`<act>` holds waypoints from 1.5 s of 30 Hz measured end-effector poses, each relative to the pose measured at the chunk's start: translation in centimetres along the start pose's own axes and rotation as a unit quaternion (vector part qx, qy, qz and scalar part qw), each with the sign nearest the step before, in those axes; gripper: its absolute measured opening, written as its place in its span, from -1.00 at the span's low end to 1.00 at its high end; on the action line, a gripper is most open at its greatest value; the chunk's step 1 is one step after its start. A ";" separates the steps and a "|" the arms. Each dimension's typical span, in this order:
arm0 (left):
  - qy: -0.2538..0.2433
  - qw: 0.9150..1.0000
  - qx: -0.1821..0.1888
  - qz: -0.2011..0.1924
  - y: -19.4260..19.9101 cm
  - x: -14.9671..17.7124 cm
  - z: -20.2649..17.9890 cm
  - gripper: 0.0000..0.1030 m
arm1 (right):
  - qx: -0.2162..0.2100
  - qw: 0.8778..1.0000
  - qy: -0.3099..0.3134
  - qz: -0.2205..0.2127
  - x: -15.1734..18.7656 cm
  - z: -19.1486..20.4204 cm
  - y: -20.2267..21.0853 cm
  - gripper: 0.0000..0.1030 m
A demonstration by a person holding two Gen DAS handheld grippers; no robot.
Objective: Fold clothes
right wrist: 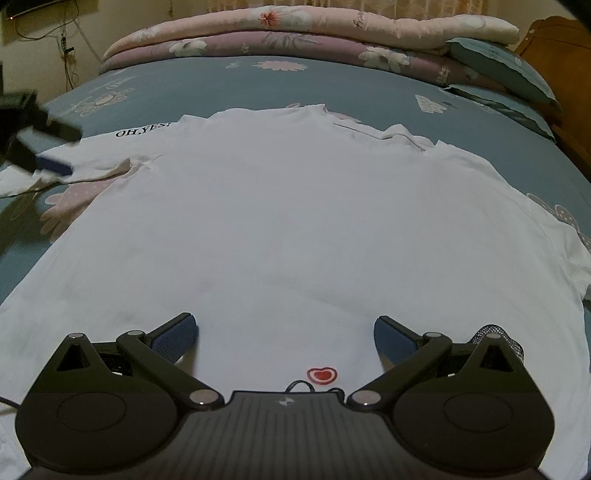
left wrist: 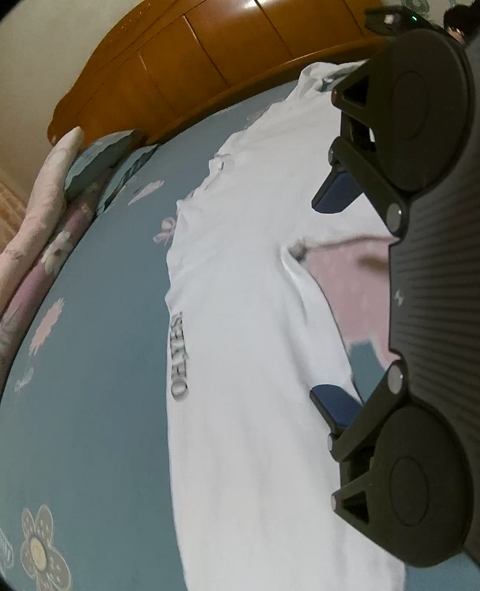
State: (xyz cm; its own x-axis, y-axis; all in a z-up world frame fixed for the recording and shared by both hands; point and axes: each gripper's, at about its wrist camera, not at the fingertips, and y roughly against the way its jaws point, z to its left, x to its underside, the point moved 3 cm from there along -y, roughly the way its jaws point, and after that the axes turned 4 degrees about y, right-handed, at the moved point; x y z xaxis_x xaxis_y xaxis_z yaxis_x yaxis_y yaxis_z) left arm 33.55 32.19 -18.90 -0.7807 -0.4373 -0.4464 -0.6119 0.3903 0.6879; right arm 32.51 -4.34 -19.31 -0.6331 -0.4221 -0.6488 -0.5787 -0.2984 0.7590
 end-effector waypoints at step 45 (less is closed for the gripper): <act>-0.139 0.989 -0.034 0.037 -9.8 12.2 -22.4 0.94 | 0.026 0.998 -0.050 0.041 8.1 -5.9 7.1 1.00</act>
State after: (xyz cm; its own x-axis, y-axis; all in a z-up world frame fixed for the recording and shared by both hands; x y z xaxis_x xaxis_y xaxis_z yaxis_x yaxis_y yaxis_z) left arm 32.84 4.91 -18.23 -0.8332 -0.1671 -0.5272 -0.5498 0.3533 0.7569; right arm 26.32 -14.93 -18.78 -0.7265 -0.3550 -0.5884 -0.5469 -0.2198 0.8078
